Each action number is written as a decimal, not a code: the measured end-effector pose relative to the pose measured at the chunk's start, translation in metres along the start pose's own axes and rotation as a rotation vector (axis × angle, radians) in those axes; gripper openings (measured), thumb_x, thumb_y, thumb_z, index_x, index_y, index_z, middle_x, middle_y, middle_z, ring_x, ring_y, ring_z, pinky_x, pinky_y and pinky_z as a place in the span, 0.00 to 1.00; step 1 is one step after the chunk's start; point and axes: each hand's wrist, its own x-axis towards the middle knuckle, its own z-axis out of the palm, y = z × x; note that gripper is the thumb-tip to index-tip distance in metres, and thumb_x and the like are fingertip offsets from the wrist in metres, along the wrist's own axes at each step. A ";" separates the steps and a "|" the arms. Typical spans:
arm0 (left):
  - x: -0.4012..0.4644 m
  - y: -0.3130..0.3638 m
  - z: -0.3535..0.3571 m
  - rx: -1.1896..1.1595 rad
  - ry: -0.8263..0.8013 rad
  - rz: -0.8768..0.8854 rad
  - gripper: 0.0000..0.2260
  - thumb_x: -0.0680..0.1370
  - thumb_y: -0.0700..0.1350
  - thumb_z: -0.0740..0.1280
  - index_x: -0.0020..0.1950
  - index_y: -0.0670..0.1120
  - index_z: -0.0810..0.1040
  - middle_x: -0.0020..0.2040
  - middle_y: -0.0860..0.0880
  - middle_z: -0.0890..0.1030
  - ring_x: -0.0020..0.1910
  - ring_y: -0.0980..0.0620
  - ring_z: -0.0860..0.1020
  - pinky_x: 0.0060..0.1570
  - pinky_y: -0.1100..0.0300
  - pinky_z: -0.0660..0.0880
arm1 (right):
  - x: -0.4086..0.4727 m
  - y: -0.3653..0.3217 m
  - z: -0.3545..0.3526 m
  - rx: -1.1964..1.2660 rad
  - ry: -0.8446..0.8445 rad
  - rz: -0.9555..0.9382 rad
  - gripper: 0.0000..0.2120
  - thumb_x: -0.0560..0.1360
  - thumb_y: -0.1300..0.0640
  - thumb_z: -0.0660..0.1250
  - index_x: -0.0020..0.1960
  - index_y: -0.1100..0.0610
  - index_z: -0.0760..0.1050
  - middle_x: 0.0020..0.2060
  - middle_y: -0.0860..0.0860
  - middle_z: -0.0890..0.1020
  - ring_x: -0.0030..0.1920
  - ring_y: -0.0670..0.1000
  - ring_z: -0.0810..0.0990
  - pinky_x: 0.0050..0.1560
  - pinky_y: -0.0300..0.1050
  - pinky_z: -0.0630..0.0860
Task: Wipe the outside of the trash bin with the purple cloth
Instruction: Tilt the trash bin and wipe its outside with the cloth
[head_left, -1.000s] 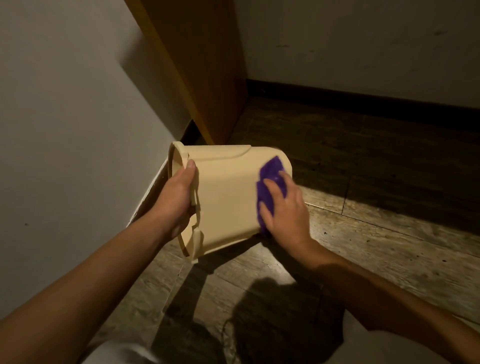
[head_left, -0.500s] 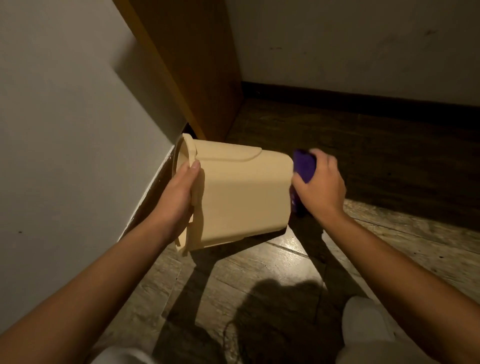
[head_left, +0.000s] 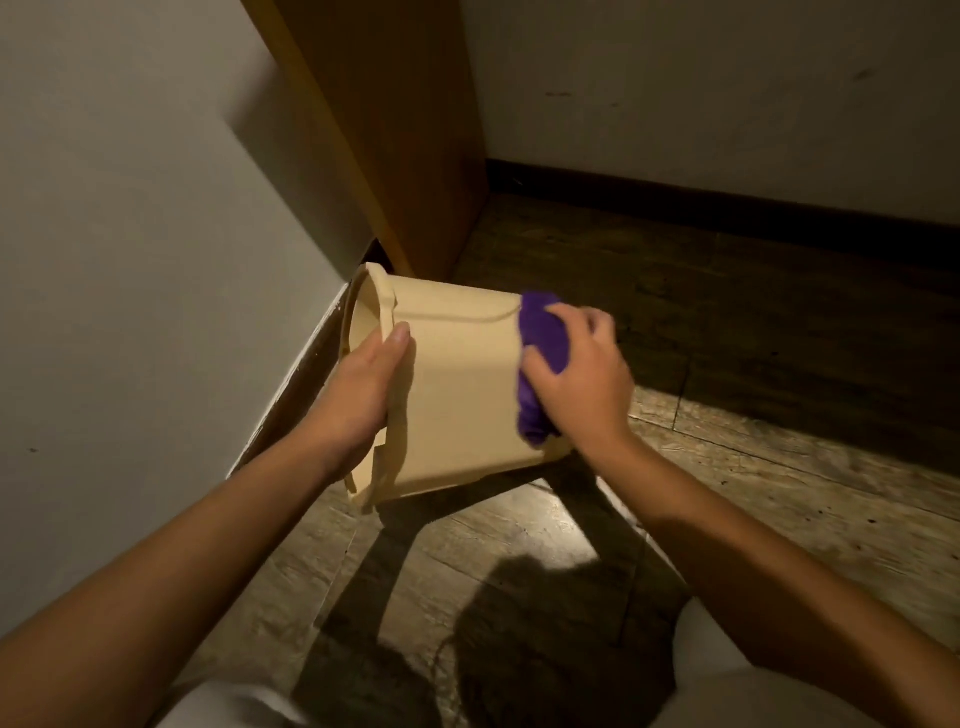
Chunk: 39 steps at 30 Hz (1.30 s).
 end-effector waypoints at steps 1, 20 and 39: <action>-0.002 0.001 0.000 0.014 -0.006 0.000 0.09 0.81 0.65 0.59 0.58 0.72 0.75 0.55 0.59 0.84 0.58 0.52 0.82 0.60 0.45 0.77 | 0.008 0.019 -0.002 -0.043 -0.021 0.102 0.25 0.75 0.40 0.67 0.70 0.45 0.71 0.66 0.53 0.73 0.55 0.58 0.80 0.47 0.44 0.69; -0.016 -0.017 -0.008 0.473 -0.308 -0.254 0.09 0.79 0.48 0.70 0.58 0.52 0.74 0.59 0.52 0.79 0.58 0.50 0.77 0.58 0.57 0.75 | 0.061 0.040 -0.041 0.272 -0.217 0.212 0.26 0.76 0.49 0.72 0.73 0.44 0.70 0.62 0.45 0.73 0.57 0.50 0.75 0.51 0.45 0.77; -0.017 -0.003 -0.022 0.214 -0.253 -0.108 0.15 0.70 0.57 0.75 0.55 0.67 0.79 0.55 0.59 0.85 0.57 0.56 0.82 0.55 0.58 0.79 | 0.038 0.077 -0.039 -0.012 -0.252 0.465 0.22 0.75 0.39 0.69 0.66 0.43 0.73 0.55 0.48 0.77 0.53 0.55 0.78 0.54 0.56 0.80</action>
